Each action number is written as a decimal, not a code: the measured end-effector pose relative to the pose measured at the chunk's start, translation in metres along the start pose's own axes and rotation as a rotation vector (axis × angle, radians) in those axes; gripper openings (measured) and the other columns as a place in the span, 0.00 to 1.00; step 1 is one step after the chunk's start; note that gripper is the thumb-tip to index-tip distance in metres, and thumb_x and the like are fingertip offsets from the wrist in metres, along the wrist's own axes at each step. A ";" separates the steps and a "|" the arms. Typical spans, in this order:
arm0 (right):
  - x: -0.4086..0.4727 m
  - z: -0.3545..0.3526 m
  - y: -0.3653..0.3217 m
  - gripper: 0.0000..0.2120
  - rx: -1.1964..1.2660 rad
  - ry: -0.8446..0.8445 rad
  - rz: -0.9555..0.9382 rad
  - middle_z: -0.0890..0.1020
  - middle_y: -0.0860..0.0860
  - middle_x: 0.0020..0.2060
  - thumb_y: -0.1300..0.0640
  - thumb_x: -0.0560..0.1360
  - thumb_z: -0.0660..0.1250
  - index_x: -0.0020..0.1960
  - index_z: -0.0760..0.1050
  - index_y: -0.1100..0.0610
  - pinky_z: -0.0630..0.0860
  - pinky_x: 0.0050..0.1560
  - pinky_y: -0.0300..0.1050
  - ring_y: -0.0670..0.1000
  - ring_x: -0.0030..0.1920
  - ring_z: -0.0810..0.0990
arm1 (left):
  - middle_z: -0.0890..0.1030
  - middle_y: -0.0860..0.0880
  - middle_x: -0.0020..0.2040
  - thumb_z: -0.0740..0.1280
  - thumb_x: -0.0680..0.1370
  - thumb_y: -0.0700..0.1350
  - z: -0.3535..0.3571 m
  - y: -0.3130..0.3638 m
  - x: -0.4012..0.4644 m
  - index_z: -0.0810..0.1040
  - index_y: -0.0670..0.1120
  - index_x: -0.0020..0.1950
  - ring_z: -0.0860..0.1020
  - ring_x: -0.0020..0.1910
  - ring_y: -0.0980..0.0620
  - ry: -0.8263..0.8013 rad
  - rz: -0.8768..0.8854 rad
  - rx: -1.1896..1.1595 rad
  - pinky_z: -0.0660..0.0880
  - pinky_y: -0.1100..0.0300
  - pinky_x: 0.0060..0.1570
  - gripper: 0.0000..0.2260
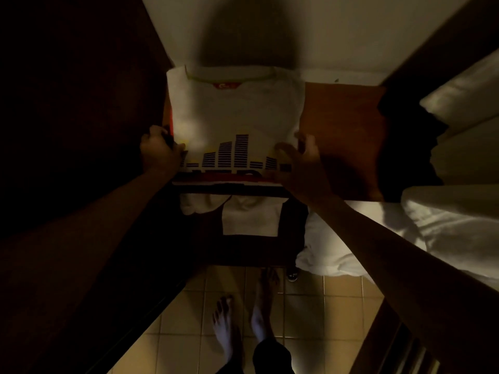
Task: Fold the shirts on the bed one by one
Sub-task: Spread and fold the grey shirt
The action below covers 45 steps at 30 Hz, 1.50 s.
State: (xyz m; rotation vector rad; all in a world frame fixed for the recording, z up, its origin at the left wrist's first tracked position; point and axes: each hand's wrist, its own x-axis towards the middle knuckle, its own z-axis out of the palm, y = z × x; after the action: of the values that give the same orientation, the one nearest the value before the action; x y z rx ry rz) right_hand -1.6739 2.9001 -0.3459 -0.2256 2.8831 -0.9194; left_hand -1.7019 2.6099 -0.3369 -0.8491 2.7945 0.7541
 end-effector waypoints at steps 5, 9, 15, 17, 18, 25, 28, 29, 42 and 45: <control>0.000 -0.007 0.000 0.25 -0.279 -0.004 -0.266 0.78 0.63 0.63 0.46 0.68 0.78 0.60 0.82 0.59 0.75 0.51 0.58 0.65 0.57 0.78 | 0.66 0.36 0.70 0.61 0.82 0.46 -0.001 0.010 -0.019 0.69 0.41 0.72 0.70 0.64 0.34 0.070 0.237 0.176 0.68 0.44 0.61 0.19; 0.007 -0.007 0.001 0.24 -0.304 -0.157 -0.332 0.80 0.65 0.59 0.54 0.74 0.74 0.65 0.77 0.66 0.77 0.54 0.63 0.67 0.57 0.80 | 0.64 0.43 0.78 0.63 0.78 0.56 0.002 0.014 -0.030 0.65 0.47 0.78 0.62 0.77 0.43 -0.190 0.879 0.223 0.62 0.46 0.73 0.29; 0.009 0.000 -0.003 0.22 -0.280 -0.224 -0.253 0.76 0.61 0.66 0.57 0.80 0.65 0.72 0.70 0.61 0.76 0.58 0.57 0.63 0.63 0.75 | 0.56 0.48 0.81 0.66 0.80 0.53 0.021 0.028 -0.026 0.53 0.55 0.81 0.54 0.80 0.46 -0.492 0.798 0.279 0.58 0.48 0.76 0.33; 0.011 -0.001 -0.004 0.21 -0.255 -0.250 -0.238 0.76 0.61 0.66 0.58 0.80 0.64 0.72 0.70 0.62 0.75 0.59 0.58 0.63 0.63 0.75 | 0.60 0.48 0.80 0.64 0.81 0.53 0.022 0.029 -0.021 0.55 0.56 0.80 0.56 0.79 0.46 -0.500 0.783 0.256 0.59 0.50 0.75 0.30; 0.012 -0.003 -0.004 0.23 -0.258 -0.270 -0.235 0.76 0.60 0.66 0.56 0.80 0.65 0.73 0.70 0.62 0.75 0.59 0.58 0.62 0.64 0.74 | 0.61 0.48 0.79 0.64 0.81 0.53 0.022 0.030 -0.020 0.56 0.55 0.80 0.57 0.79 0.46 -0.503 0.784 0.255 0.59 0.51 0.75 0.29; 0.025 -0.006 -0.002 0.25 -0.269 -0.375 -0.190 0.72 0.58 0.70 0.57 0.77 0.69 0.73 0.70 0.58 0.69 0.67 0.52 0.59 0.69 0.71 | 0.67 0.47 0.77 0.68 0.79 0.53 0.019 0.036 -0.016 0.65 0.52 0.78 0.66 0.74 0.45 -0.485 0.787 0.244 0.64 0.54 0.71 0.28; 0.039 -0.011 -0.002 0.19 -0.221 -0.399 -0.162 0.76 0.60 0.67 0.60 0.79 0.65 0.70 0.74 0.58 0.69 0.60 0.43 0.59 0.64 0.76 | 0.66 0.48 0.77 0.71 0.74 0.64 0.018 0.042 -0.020 0.62 0.54 0.79 0.66 0.74 0.45 -0.503 0.767 0.270 0.64 0.54 0.71 0.37; 0.042 -0.012 -0.001 0.18 -0.211 -0.400 -0.165 0.76 0.61 0.66 0.61 0.80 0.65 0.69 0.75 0.59 0.68 0.57 0.40 0.60 0.62 0.76 | 0.65 0.48 0.78 0.71 0.71 0.67 0.019 0.044 -0.022 0.60 0.54 0.80 0.65 0.75 0.45 -0.521 0.765 0.318 0.64 0.53 0.72 0.42; 0.036 -0.001 -0.001 0.25 -0.264 -0.348 -0.206 0.75 0.62 0.64 0.58 0.75 0.71 0.71 0.71 0.62 0.74 0.59 0.58 0.63 0.62 0.74 | 0.73 0.44 0.71 0.67 0.78 0.58 0.019 0.057 -0.014 0.64 0.53 0.78 0.73 0.67 0.40 -0.480 0.817 0.475 0.68 0.49 0.65 0.30; 0.047 -0.005 0.003 0.25 -0.217 -0.386 -0.167 0.75 0.61 0.67 0.58 0.75 0.72 0.70 0.72 0.62 0.68 0.68 0.52 0.61 0.67 0.73 | 0.74 0.44 0.70 0.68 0.77 0.59 0.018 0.059 -0.013 0.66 0.53 0.77 0.73 0.66 0.39 -0.491 0.802 0.472 0.68 0.47 0.66 0.29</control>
State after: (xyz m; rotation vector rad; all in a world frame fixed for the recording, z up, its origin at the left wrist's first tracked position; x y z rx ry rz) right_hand -1.7211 2.8972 -0.3461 -0.5989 2.6231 -0.5099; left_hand -1.7244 2.6671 -0.3239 0.5029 2.5987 0.2660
